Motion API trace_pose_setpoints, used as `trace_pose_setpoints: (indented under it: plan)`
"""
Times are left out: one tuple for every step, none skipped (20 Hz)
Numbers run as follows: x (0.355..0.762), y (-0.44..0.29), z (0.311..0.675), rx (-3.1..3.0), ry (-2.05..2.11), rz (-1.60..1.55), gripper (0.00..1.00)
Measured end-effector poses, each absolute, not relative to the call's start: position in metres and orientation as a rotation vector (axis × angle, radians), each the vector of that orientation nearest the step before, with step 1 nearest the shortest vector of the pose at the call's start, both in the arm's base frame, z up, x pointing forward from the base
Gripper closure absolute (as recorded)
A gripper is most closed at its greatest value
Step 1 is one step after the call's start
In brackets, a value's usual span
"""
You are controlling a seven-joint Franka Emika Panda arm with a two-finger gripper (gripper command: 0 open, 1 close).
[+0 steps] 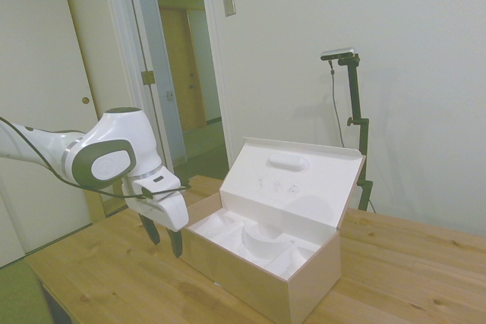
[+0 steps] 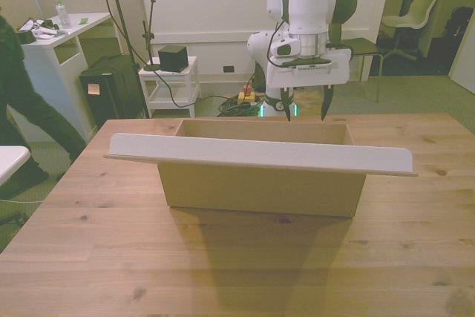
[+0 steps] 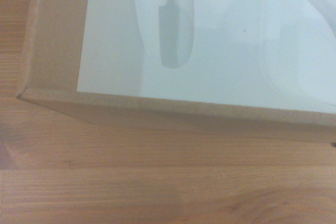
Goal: Close the box
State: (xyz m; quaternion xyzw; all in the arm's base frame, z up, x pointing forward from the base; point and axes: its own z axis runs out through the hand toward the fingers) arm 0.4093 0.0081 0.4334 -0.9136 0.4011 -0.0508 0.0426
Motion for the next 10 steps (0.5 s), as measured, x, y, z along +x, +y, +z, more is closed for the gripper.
trace_pose_setpoints:
  plan:
    - [0.410,0.008,0.433,-2.796,1.227,-0.155,0.00]
    - [0.409,0.008,0.433,-2.799,1.225,-0.158,0.00]
    - [0.409,0.009,0.436,-2.797,1.221,-0.170,0.00]
    - [0.407,0.010,0.443,-2.793,1.214,-0.194,0.00]
    - [0.403,0.013,0.454,-2.786,1.202,-0.233,0.00]
    - [0.397,0.016,0.468,-2.776,1.186,-0.284,0.00]
    - [0.389,0.019,0.483,-2.762,1.169,-0.340,0.00]
    - [0.379,0.023,0.500,-2.744,1.148,-0.403,0.00]
    - [0.370,0.025,0.516,-2.725,1.131,-0.466,0.00]
    - [0.363,0.026,0.532,-2.699,1.116,-0.538,0.00]
